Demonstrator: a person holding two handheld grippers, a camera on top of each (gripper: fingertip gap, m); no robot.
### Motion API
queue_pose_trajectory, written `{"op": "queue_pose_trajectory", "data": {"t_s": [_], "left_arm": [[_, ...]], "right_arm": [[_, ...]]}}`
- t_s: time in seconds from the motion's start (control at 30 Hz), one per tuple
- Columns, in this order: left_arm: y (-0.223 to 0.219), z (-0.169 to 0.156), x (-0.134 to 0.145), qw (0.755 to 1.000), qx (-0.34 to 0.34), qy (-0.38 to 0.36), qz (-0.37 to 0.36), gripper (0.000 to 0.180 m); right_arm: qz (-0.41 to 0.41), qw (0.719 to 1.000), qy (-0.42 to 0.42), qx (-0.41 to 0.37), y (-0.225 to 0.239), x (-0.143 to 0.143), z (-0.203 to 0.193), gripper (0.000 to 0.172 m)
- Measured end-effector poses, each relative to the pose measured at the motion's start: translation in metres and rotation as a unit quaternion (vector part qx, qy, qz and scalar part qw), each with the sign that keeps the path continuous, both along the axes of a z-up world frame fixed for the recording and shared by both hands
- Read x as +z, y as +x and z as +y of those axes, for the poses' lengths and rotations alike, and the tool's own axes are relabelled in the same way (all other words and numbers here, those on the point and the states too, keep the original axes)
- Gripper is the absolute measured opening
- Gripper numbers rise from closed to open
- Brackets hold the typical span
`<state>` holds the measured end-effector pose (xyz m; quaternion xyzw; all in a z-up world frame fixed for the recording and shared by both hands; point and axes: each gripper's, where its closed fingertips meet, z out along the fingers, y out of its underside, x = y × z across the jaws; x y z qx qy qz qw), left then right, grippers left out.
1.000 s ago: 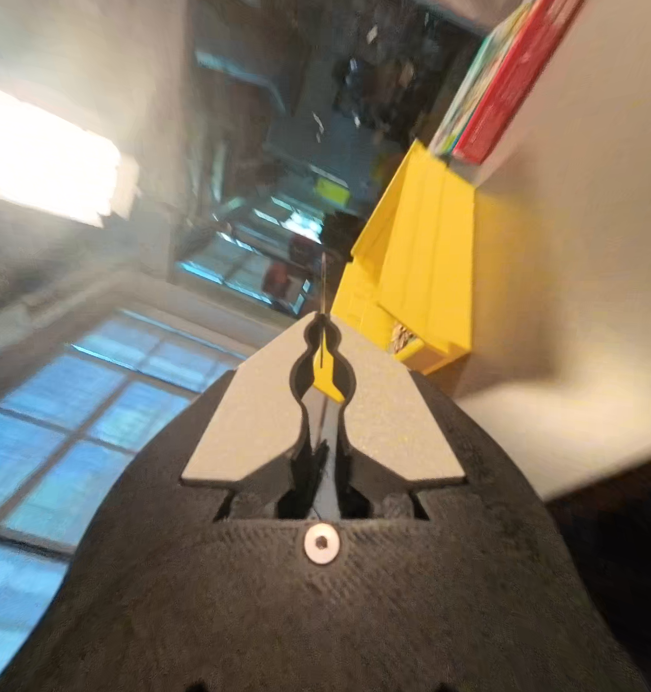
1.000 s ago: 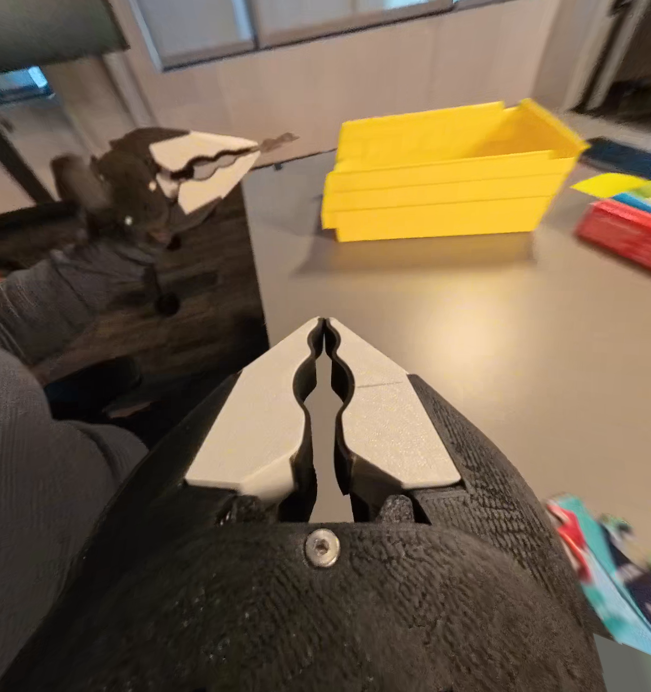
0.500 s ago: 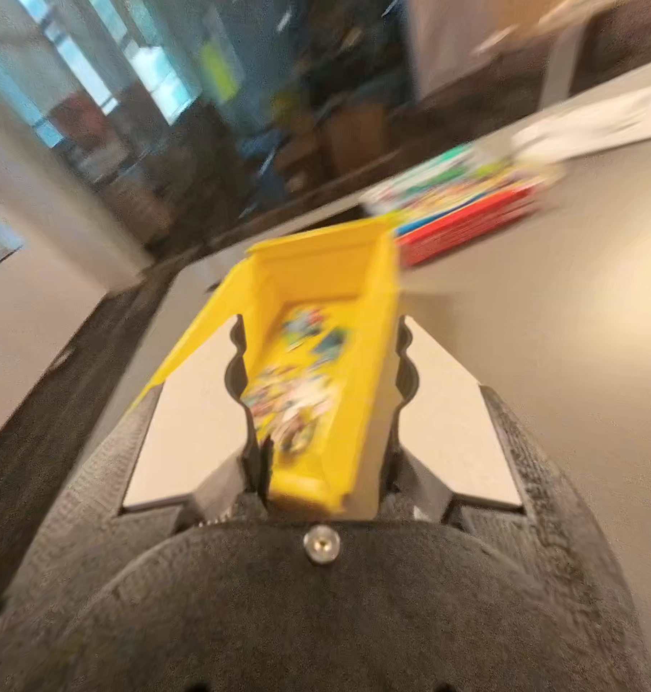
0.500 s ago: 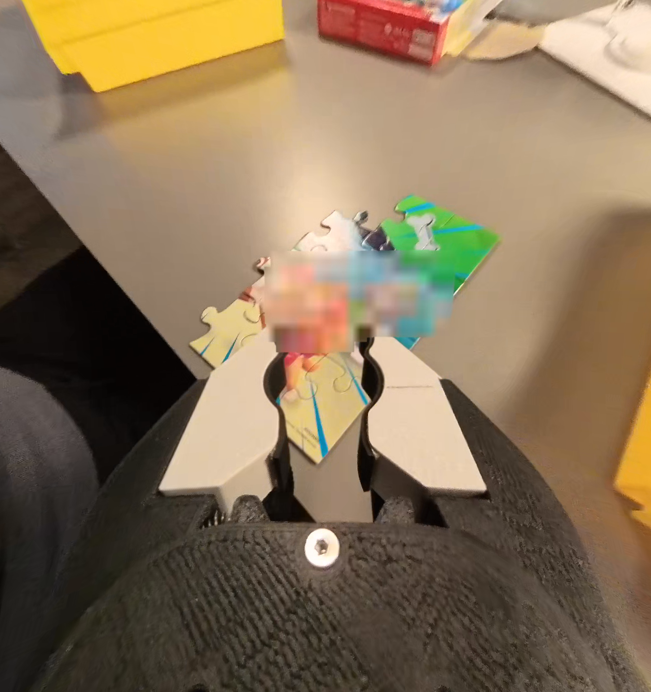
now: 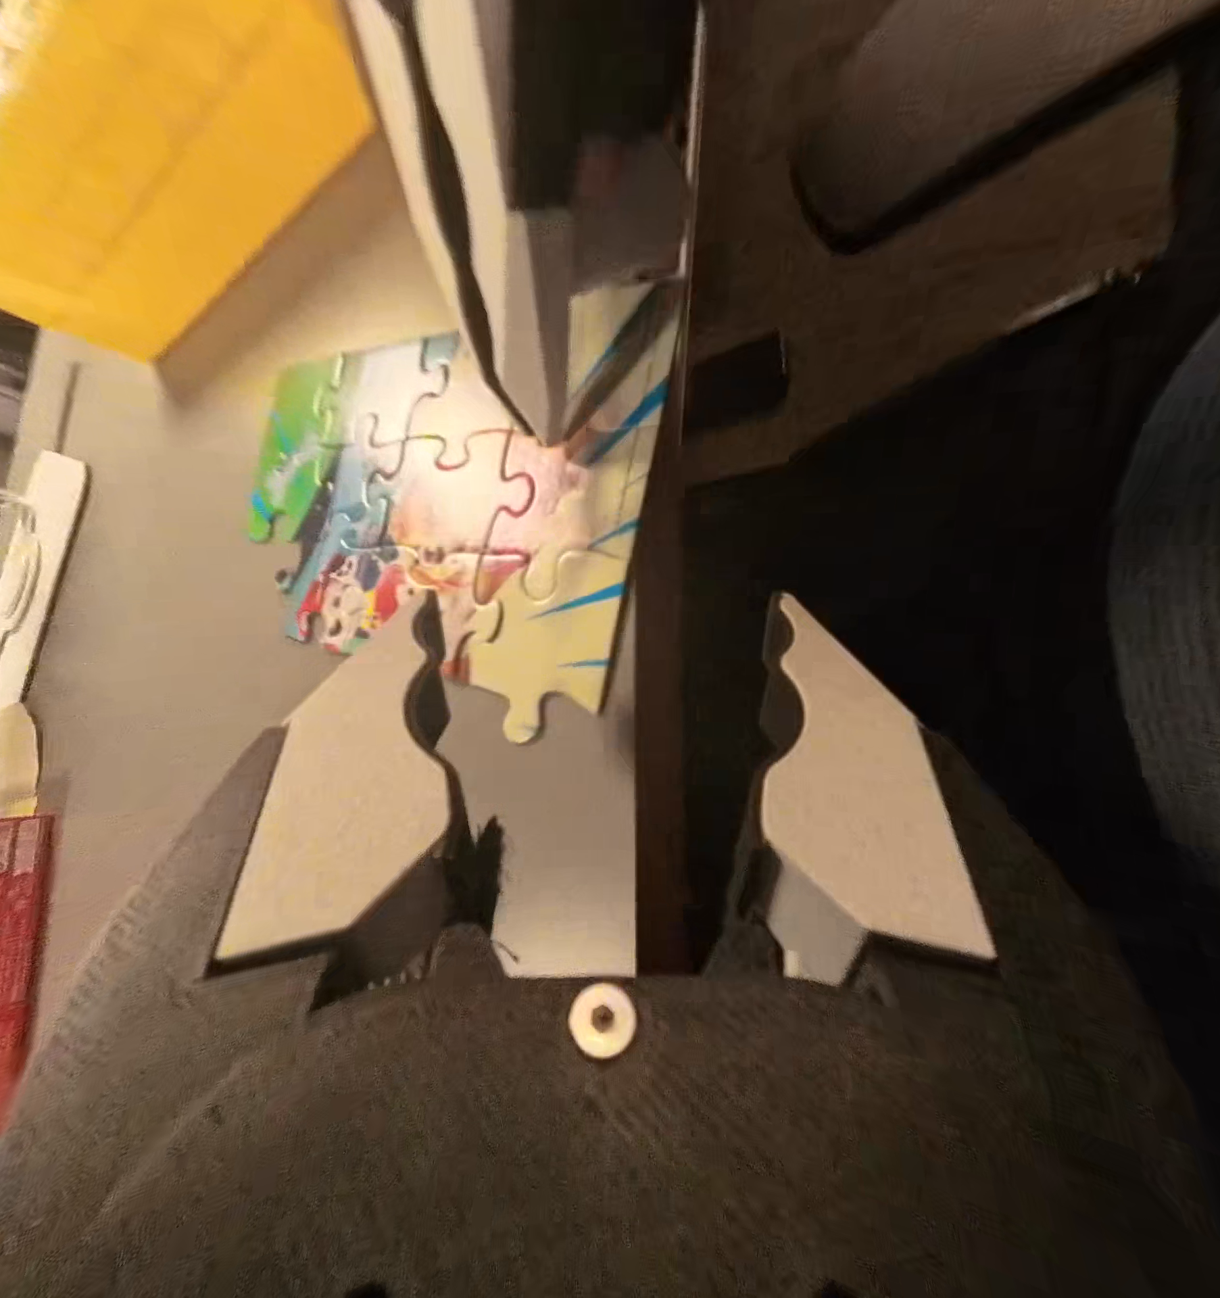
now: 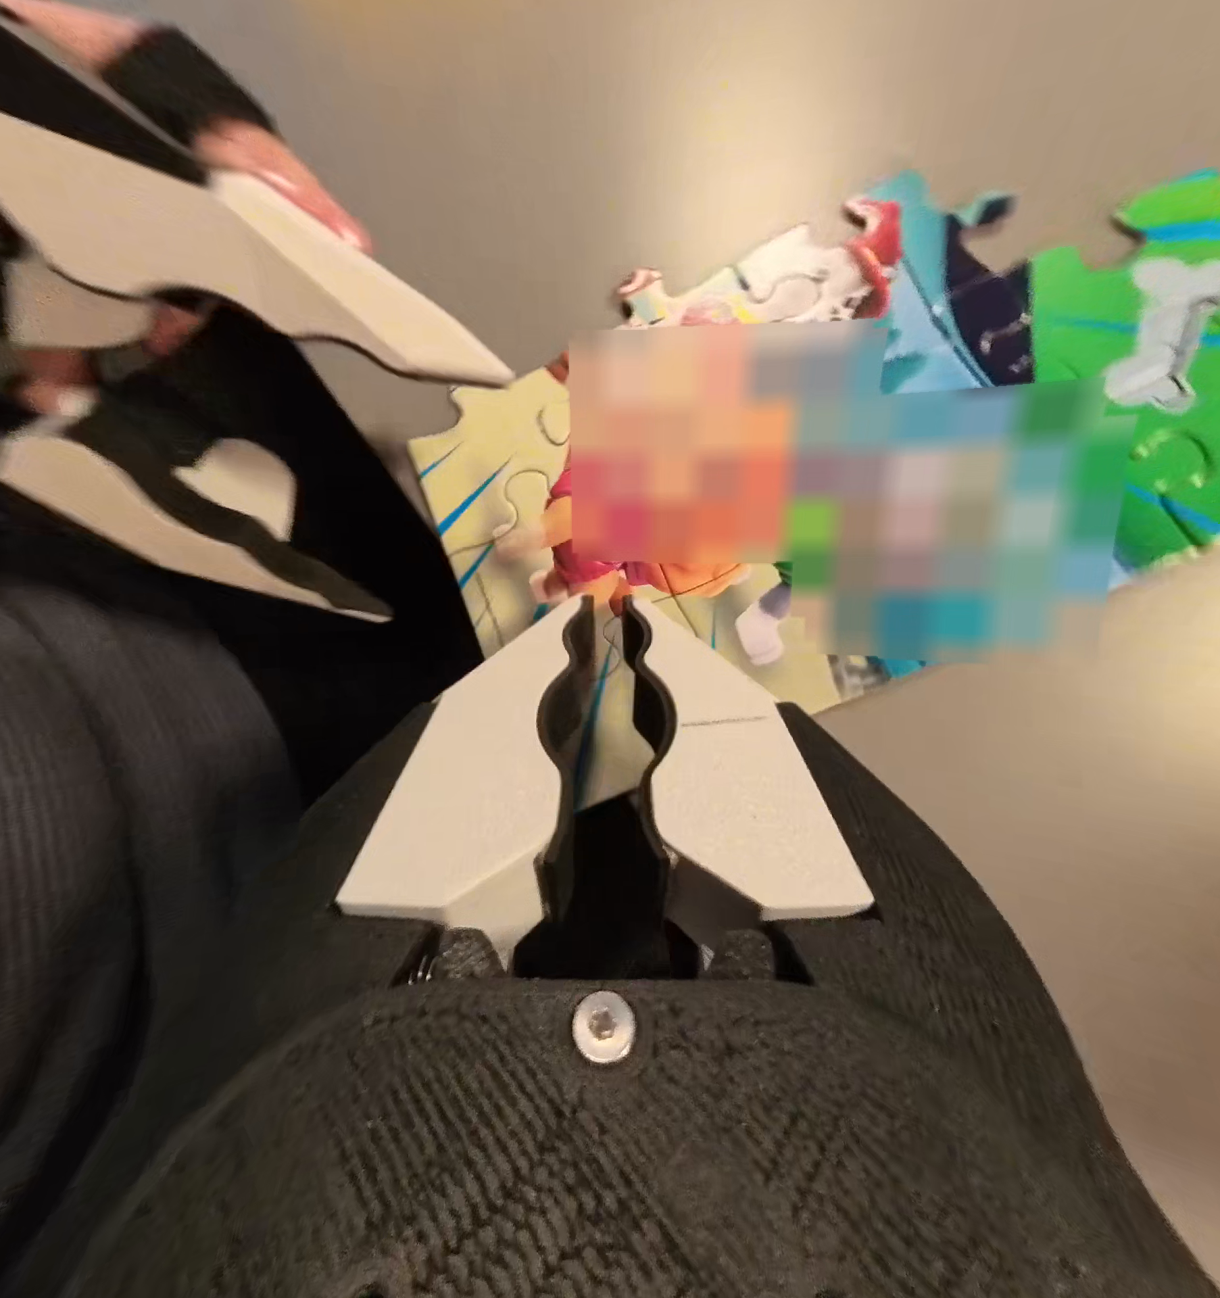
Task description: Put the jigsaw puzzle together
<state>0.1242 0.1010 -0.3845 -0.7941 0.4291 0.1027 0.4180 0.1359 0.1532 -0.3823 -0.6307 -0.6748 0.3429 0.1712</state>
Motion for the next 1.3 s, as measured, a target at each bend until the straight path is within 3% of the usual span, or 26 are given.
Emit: {"op": "queue_pose_trajectory", "data": {"t_s": [0.13, 0.17, 0.23, 0.27, 0.4, 0.57, 0.63, 0.7, 0.73, 0.83, 0.97, 1.03, 1.1, 1.2, 1.3], "left_arm": [[-0.005, -0.007, -0.028, 0.995, -0.018, -0.024, 0.094, 0.079], [-0.008, -0.007, -0.028, 0.992, -0.019, -0.006, 0.121, 0.073], [-0.016, -0.006, -0.019, 0.982, -0.017, 0.046, 0.183, 0.043], [-0.014, -0.009, -0.018, 0.98, -0.026, 0.049, 0.193, 0.039], [-0.005, -0.009, 0.01, 0.989, -0.017, 0.096, 0.115, 0.004], [-0.027, 0.006, 0.044, 0.987, 0.049, 0.133, 0.072, 0.001], [-0.028, 0.009, 0.047, 0.989, 0.054, 0.13, 0.051, 0.001], [-0.031, 0.011, 0.046, 0.989, 0.059, 0.128, 0.05, 0.001], [-0.032, 0.011, 0.045, 0.989, 0.057, 0.129, 0.054, 0.0], [-0.04, 0.014, 0.05, 0.984, 0.064, 0.153, 0.064, 0.0], [-0.06, 0.012, 0.054, 0.957, 0.067, 0.203, 0.197, 0.0], [-0.083, 0.006, 0.071, 0.938, 0.1, 0.239, 0.232, 0.0], [-0.122, -0.007, 0.1, 0.926, 0.174, 0.265, 0.203, 0.0], [-0.216, -0.04, 0.145, 0.902, 0.324, 0.266, 0.102, 0.001], [-0.308, -0.074, 0.165, 0.867, 0.444, 0.225, -0.027, 0.0]], "right_arm": [[-0.003, 0.999, -0.035, 0.036, 0.011, 0.002, -0.024, 0.013], [0.0, 0.998, -0.04, 0.046, 0.014, 0.004, -0.028, 0.022], [0.03, 0.997, -0.032, 0.067, 0.018, 0.012, -0.036, 0.044], [0.057, 0.995, -0.019, 0.081, 0.019, 0.019, -0.041, 0.053], [0.122, 0.975, 0.12, 0.141, 0.026, 0.024, -0.052, 0.07], [0.177, 0.933, 0.275, 0.153, 0.021, 0.028, -0.034, 0.057], [0.18, 0.91, 0.337, 0.163, 0.018, 0.03, -0.03, 0.036], [0.19, 0.888, 0.389, 0.157, 0.012, 0.037, -0.023, 0.003], [0.197, 0.883, 0.399, 0.149, 0.009, 0.041, -0.02, 0.0], [0.203, 0.915, 0.335, 0.095, 0.002, 0.05, -0.009, 0.0], [0.222, 0.935, 0.274, 0.033, -0.004, 0.064, 0.007, 0.0], [0.226, 0.935, 0.271, 0.034, -0.005, 0.066, 0.007, 0.0], [0.226, 0.932, 0.281, 0.041, -0.007, 0.065, 0.007, 0.0], [0.227, 0.929, 0.288, 0.047, -0.01, 0.064, 0.006, 0.0], [0.229, 0.928, 0.292, 0.049, -0.013, 0.063, 0.006, 0.0]]}}
